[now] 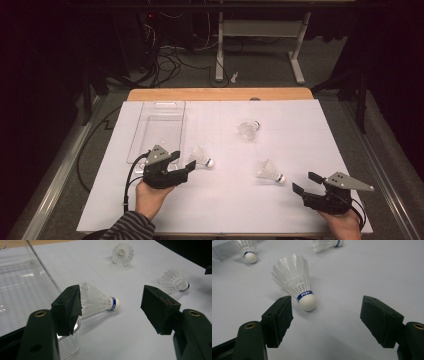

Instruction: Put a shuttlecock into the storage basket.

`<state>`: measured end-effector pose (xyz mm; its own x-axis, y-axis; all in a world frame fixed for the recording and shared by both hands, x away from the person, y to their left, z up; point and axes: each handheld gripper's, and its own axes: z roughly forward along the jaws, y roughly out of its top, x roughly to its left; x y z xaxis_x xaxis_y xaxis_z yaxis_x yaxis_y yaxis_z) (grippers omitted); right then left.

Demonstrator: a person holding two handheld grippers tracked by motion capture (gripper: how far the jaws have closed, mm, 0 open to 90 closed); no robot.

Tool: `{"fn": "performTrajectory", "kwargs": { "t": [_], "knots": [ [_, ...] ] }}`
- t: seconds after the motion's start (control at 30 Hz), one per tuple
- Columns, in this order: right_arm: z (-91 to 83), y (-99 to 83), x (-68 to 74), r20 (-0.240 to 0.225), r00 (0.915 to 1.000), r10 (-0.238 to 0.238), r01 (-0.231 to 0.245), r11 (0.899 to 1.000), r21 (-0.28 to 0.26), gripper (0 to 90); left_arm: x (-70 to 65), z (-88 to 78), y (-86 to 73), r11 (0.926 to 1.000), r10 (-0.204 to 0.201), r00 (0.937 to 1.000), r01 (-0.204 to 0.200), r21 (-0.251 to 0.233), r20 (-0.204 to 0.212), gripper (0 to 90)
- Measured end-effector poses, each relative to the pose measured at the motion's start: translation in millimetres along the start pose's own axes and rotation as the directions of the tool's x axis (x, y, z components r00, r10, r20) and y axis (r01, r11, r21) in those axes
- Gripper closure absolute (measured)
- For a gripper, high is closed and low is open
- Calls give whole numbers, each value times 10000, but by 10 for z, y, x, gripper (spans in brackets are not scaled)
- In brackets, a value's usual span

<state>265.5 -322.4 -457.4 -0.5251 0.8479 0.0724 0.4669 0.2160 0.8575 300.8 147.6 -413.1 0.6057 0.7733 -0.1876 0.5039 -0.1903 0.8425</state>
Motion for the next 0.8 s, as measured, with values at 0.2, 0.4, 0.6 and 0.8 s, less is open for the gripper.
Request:
{"fn": "performTrajectory", "kwargs": {
  "t": [0.2,0.4,0.6,0.8],
  "knots": [
    [-1,0,-1,-4,10000,2,-2,10000,-6,264,-25,55,40,10000,19,9999,-19,47,101,335],
    [-1,-1,-2,-9,10000,2,-2,10000,-10,264,-55,119,91,10000,38,9998,-40,85,212,336],
    [-1,-1,-3,-15,10000,19,-19,10000,3,264,-85,174,141,9999,55,9995,-59,130,309,338],
    [-2,-1,-6,-7,10000,33,-33,10000,-33,264,-115,229,191,9999,52,9992,-57,125,389,338]
  ]
}}
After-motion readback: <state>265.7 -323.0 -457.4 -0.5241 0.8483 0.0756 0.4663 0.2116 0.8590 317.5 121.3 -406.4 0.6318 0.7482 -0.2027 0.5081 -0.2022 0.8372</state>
